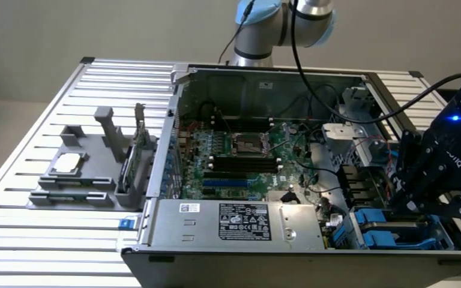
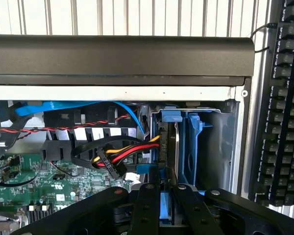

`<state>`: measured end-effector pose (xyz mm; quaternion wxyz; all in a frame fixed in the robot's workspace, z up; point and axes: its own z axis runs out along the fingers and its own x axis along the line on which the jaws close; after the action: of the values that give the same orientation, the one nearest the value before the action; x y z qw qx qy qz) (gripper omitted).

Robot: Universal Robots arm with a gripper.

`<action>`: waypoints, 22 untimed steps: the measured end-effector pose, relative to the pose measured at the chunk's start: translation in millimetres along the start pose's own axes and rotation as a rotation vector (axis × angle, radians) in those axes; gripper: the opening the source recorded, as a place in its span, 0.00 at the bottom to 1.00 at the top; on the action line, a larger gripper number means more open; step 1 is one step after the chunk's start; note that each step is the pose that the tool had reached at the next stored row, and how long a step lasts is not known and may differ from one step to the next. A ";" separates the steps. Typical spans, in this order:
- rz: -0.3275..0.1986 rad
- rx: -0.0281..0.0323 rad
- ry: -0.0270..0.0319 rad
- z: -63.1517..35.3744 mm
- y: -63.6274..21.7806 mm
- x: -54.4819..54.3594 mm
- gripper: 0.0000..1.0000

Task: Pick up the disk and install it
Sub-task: 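Insert the second disk wire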

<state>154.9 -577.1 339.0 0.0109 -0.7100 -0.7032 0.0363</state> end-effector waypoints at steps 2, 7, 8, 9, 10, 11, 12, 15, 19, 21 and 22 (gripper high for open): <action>0.000 0.0000 0.0013 0.2 0.0 0.0 0.16; 0.000 0.0000 0.0017 0.5 0.0 -0.4 0.16; 0.000 0.0000 0.0019 0.8 0.1 -0.6 0.16; 0.000 0.0000 0.0020 1.1 0.1 -0.8 0.16; 0.000 0.0000 0.0018 1.3 0.1 -1.0 0.16; 0.000 0.0000 0.0018 1.5 0.1 -1.1 0.16; 0.000 0.0000 0.0017 1.8 0.1 -1.2 0.16; 0.000 -0.0001 0.0019 3.0 0.2 -1.6 0.16; 0.000 -0.0001 0.0020 4.6 0.3 -2.1 0.16; 0.000 -0.0002 0.0021 5.5 0.4 -2.3 0.16; 0.000 -0.0003 0.0022 5.9 0.4 -2.5 0.16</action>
<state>154.9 -579.8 333.2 0.0115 -0.7100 -0.7033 0.0355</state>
